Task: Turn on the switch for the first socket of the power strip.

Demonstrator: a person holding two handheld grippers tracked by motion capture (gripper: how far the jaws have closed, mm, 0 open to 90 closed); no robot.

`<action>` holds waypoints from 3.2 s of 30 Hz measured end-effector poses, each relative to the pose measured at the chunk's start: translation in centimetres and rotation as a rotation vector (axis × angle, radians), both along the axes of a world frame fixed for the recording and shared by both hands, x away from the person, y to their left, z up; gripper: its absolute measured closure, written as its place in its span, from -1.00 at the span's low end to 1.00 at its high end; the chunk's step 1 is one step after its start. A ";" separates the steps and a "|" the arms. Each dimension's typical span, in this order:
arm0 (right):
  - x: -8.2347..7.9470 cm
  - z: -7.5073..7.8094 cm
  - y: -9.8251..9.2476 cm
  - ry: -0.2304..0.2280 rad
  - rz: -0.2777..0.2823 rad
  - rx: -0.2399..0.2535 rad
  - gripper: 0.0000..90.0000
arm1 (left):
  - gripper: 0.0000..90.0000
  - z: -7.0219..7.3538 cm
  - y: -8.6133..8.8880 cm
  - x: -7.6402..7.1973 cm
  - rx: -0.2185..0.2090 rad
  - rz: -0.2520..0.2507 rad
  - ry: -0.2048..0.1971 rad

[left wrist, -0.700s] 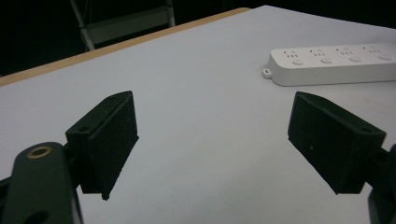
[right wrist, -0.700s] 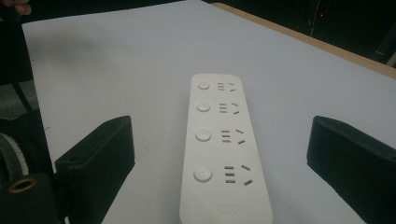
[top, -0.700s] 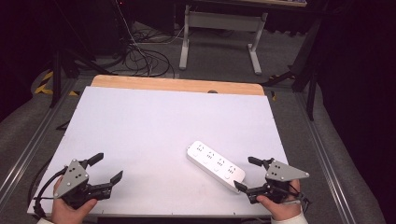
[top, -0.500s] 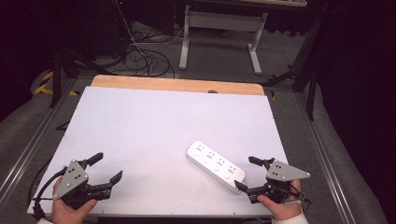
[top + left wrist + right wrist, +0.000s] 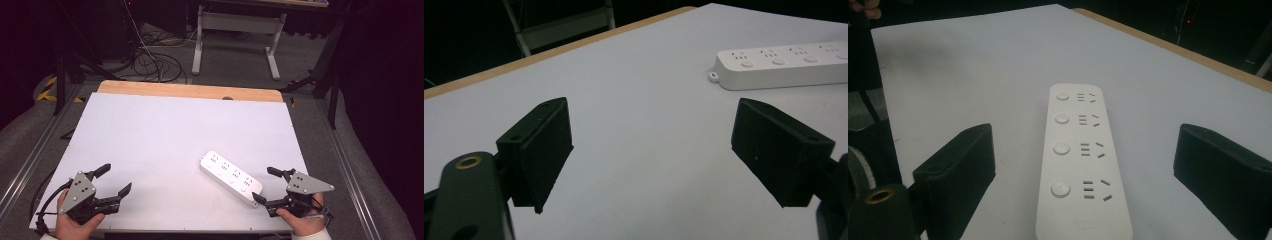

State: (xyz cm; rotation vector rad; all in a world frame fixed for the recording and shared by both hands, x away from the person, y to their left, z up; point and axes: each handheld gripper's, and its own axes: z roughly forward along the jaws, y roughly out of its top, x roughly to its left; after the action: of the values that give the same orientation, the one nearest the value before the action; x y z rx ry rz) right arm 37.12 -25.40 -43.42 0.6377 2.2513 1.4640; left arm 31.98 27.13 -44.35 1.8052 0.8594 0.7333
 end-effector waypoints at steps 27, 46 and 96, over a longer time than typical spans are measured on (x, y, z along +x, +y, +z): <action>3.0 3.2 0.6 0.053 0.001 -0.086 -0.81 | -0.65 0.0 0.2 0.0 -0.014 0.026 0.007; 4.8 3.9 1.5 0.046 -0.013 -0.043 -0.74 | -0.66 0.0 0.1 0.0 0.000 0.022 0.006; 5.1 1.5 4.9 0.289 0.106 -0.431 1.00 | -0.63 -0.1 -0.1 0.1 0.028 0.022 0.013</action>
State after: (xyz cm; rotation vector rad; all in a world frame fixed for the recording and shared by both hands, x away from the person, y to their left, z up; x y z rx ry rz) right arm 42.25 -20.46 -41.89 0.6271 2.7449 0.9206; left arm 32.04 27.04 -44.47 1.8294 0.8831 0.7514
